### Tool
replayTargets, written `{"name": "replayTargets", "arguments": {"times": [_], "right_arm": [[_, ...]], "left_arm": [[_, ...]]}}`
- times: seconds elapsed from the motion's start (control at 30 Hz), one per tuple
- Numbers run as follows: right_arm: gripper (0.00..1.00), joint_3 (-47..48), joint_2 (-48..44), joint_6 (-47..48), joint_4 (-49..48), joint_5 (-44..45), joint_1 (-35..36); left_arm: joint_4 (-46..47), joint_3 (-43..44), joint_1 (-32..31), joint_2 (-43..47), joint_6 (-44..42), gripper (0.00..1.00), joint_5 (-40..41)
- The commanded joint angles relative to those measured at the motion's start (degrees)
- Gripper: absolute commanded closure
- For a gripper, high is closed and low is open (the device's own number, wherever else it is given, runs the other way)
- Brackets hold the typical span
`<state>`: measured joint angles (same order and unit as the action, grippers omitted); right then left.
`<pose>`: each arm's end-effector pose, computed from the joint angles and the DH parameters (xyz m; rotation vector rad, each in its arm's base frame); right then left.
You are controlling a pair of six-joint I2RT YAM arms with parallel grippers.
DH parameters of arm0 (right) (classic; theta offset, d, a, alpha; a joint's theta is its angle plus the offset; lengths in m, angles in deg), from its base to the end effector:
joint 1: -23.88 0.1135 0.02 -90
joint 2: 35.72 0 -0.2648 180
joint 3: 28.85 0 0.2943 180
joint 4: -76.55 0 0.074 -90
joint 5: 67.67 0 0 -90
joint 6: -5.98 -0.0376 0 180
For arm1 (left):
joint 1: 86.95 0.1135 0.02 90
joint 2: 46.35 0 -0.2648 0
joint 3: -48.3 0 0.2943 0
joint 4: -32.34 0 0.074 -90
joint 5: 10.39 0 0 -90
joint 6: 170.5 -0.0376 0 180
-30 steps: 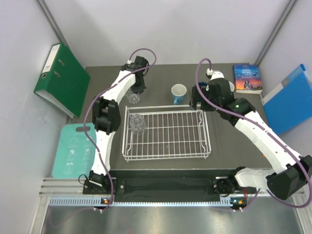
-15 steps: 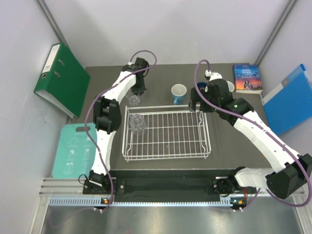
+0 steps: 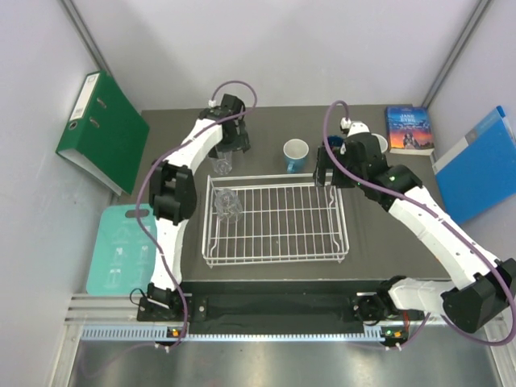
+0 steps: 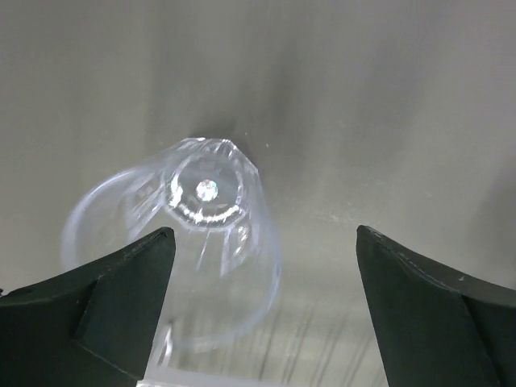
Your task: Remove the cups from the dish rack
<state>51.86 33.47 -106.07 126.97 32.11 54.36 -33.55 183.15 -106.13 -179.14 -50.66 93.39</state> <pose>0.2624 0.1470 0.3501 -0.0737 2.2545 0.3039 0.5156 -0.1698 0.2192 -0.3177 2.6106 0.0355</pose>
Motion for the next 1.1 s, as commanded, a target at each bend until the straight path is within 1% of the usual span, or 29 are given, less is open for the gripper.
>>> {"name": "replayTargets", "arguments": {"times": [0.0,0.03,0.07,0.1,0.13,0.17,0.2,0.23,0.27,0.3,0.33,0.4,0.43,0.47,0.5,0.53,0.57,0.6,0.63,0.73,0.8,0.97,1.07], "right_arm": [[0.0,-0.39,-2.83,1.3,-3.23,-1.43,0.11],[0.0,-0.57,-3.09,1.56,-3.67,-1.43,0.54],[0.0,-0.83,-3.79,2.35,-4.28,-1.26,1.07],[0.0,-2.31,-4.32,2.53,-6.99,-0.82,1.68],[0.0,-3.54,-5.19,2.44,-8.75,-0.47,2.73],[0.0,-4.95,-7.47,1.83,-11.12,-0.38,3.09],[0.0,-7.83,-8.45,1.13,-16.19,-1.33,3.53],[0.0,-8.21,-8.8,0.52,-17.02,-2.47,3.97],[0.0,-8.04,-7.07,0.51,-16.95,-5.27,4.5],[0.0,-5.08,-5.14,1.12,-13.73,-5.99,5.28],[0.0,-3.14,-0.85,3.39,-11.52,-6.0,8.34],[0.0,-0.4,2.17,5.69,-10.44,-0.4,13.7],[0.0,-0.05,3.92,7.09,-11.4,1.54,18.43],[0.0,-0.04,4.63,7.45,-12.28,3.04,20.3],[0.0,0.13,5.51,7.54,-13.24,3.14,21.63],[0.0,0.48,7.43,7.28,-14.21,2.88,23.38],[0.0,1.27,8.5,7.28,-14.74,2.88,24.27],[0.0,1.8,9.46,7.19,-15.1,3.22,25.15],[0.0,2.41,11.56,7.02,-15.36,3.66,26.63],[0.0,4.88,15.0,7.1,-16.41,5.24,29.27],[0.0,5.49,15.97,7.1,-18.78,4.81,30.07],[0.0,8.47,20.36,7.72,-22.39,2.27,31.57],[0.0,11.02,23.44,8.51,-24.06,0.95,31.83]], "left_arm": [[14.73,-7.91,-0.07,17.37,3.28,0.01,0.72],[16.93,-9.69,-0.07,19.74,3.81,0.01,0.63],[21.21,-11.54,-0.07,24.64,4.95,0.01,0.63],[22.65,-15.12,-0.33,26.95,5.39,0.01,1.85],[23.62,-16.72,-0.85,29.15,6.01,0.01,2.91],[24.41,-18.22,-1.12,33.17,6.54,0.01,3.7],[23.9,-20.58,-1.3,34.95,7.06,0.01,4.75],[23.55,-22.0,-1.65,36.62,7.59,0.01,6.68],[23.54,-23.84,-1.56,40.12,7.86,0.01,6.44],[23.46,-27.34,-1.56,41.89,7.95,0.01,6.17],[22.76,-28.94,-1.56,45.31,8.56,0.01,6.95],[19.7,-33.41,-1.56,48.49,9.18,0.01,7.4],[18.11,-34.31,-1.91,51.38,9.35,0.01,9.05],[16.01,-35.19,-2.35,52.62,9.44,0.01,11.33],[14.33,-37.2,-3.57,53.85,9.44,0.01,13.44],[11.7,-38.61,-4.11,57.09,9.88,0.01,15.73],[11.16,-40.28,-4.37,58.77,10.14,0.01,19.75],[10.8,-44.04,-4.46,60.62,10.32,0.01,21.19],[9.41,-45.64,-4.46,63.94,11.63,0.01,22.5],[8.96,-50.48,-4.46,69.14,12.6,0.01,22.87],[8.43,-52.59,-4.46,70.47,12.34,0.01,21.65],[4.13,-54.0,-4.46,72.41,15.06,0.01,20.94],[3.77,-56.45,-4.46,75.13,17.17,0.01,19.97]]}}
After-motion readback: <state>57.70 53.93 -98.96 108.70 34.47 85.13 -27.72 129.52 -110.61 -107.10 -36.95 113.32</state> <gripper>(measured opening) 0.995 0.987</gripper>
